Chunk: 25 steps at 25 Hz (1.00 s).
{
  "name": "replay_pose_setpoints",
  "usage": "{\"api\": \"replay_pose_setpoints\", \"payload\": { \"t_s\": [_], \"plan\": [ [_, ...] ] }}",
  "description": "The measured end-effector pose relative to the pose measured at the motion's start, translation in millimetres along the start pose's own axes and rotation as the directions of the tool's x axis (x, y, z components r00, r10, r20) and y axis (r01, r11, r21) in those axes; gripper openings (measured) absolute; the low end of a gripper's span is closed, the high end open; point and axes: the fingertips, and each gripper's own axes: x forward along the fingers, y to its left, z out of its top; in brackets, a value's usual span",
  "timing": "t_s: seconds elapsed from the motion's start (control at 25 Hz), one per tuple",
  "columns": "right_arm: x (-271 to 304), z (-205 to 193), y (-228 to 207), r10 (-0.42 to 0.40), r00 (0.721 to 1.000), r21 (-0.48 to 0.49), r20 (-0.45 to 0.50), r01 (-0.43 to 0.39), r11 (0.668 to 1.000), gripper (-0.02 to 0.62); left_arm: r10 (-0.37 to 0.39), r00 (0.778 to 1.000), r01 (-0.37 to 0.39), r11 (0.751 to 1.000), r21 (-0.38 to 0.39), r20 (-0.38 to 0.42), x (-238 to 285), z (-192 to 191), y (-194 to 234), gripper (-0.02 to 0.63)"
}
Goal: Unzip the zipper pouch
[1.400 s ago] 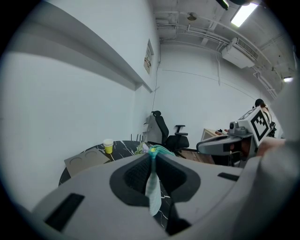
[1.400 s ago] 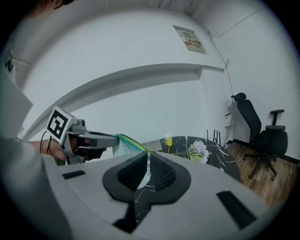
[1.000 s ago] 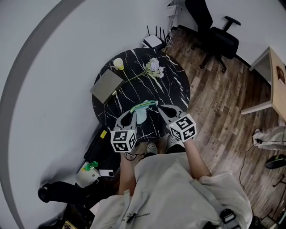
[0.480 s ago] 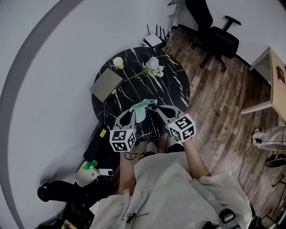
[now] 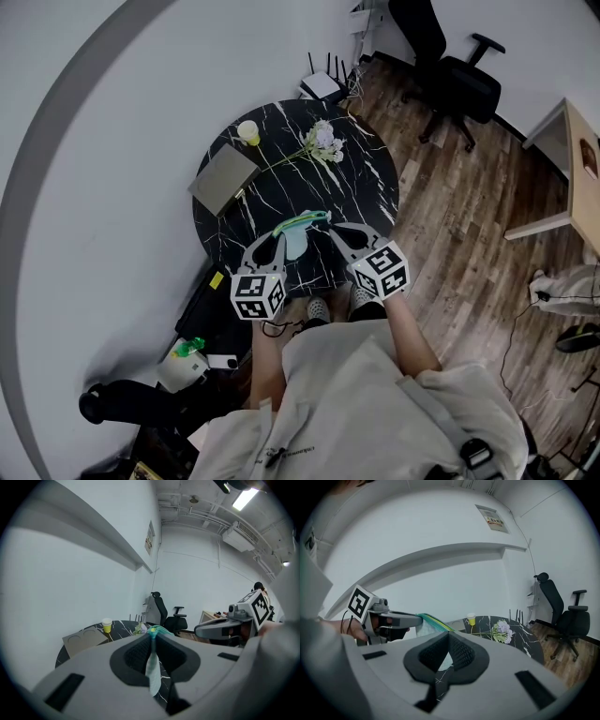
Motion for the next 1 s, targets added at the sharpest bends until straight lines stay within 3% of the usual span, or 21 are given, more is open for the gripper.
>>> {"api": "replay_pose_setpoints", "payload": {
  "t_s": [1.0],
  "plan": [
    [-7,-11,0,0.019,1.0,0.021,-0.017,-0.018,1.0,0.006,-0.004,1.0,0.004,1.0,0.015,-0.011,-2,-2,-7,0.049]
  ]
}}
